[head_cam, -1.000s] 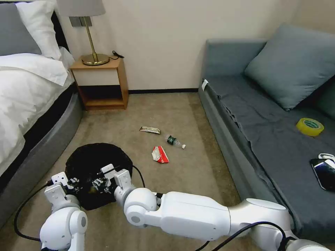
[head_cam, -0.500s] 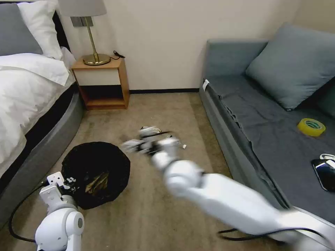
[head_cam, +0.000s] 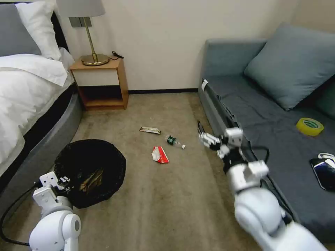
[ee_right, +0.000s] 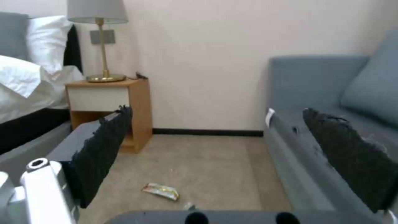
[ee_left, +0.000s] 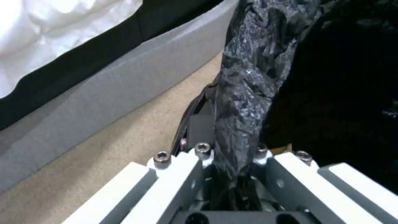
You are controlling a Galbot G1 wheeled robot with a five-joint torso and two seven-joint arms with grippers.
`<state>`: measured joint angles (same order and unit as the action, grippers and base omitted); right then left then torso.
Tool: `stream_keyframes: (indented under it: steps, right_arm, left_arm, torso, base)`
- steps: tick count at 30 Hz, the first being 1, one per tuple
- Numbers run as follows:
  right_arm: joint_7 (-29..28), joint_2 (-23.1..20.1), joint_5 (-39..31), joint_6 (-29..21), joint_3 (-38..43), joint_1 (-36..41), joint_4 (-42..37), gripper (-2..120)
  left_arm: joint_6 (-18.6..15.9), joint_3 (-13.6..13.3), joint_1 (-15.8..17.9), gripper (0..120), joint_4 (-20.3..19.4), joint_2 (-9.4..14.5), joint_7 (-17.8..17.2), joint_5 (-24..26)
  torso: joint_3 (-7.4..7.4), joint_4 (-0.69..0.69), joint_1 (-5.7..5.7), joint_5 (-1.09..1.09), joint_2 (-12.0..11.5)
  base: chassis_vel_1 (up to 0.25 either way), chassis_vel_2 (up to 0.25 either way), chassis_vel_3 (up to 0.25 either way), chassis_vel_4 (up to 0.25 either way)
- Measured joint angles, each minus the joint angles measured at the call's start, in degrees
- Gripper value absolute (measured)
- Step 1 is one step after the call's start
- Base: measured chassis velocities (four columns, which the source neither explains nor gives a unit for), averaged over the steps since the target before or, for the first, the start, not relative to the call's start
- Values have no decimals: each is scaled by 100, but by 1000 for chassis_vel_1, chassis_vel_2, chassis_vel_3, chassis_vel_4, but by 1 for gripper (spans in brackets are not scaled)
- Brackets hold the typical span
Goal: Pick up the trash bin, then pick up the garbage on the floor and place it into the trash bin.
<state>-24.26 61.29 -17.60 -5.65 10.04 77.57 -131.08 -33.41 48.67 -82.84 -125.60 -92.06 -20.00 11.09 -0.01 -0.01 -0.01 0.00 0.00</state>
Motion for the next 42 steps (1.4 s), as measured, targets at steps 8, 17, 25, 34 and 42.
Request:
stream_keyframes:
  steps: [8,17,25,34,42]
  right_arm:
    - [195,511,434,238,-258,371,134,100]
    - [215,359,382,238,-298,282,222,100]
    - [215,205,275,236,-360,174,316,100]
    - [214,128,189,211,-464,51,434,100]
    - [213,123,165,201,-594,-46,559,100]
  left_arm:
    - [22,26,-2,1,8,7,0,17]
    - [60,37,9,1,33,-10,1,18]
    - [63,55,39,1,12,-10,3,13]
    - [87,64,50,1,11,-9,10,8]
    - [122,74,59,1,51,-8,10,4]
  torso:
    - [0,2,0,-1,0]
    - [0,1,0,-1,0]
    - [1,2,0,-1,0]
    - [1,1,1,0,0]
    - [1,1,1,-1,0]
  base:
    - [0,0,0,0]
    - [-81,83,75,-84]
    - [-225,224,224,-230]
    - [-229,212,211,-214]
    - [-150,161,151,-160]
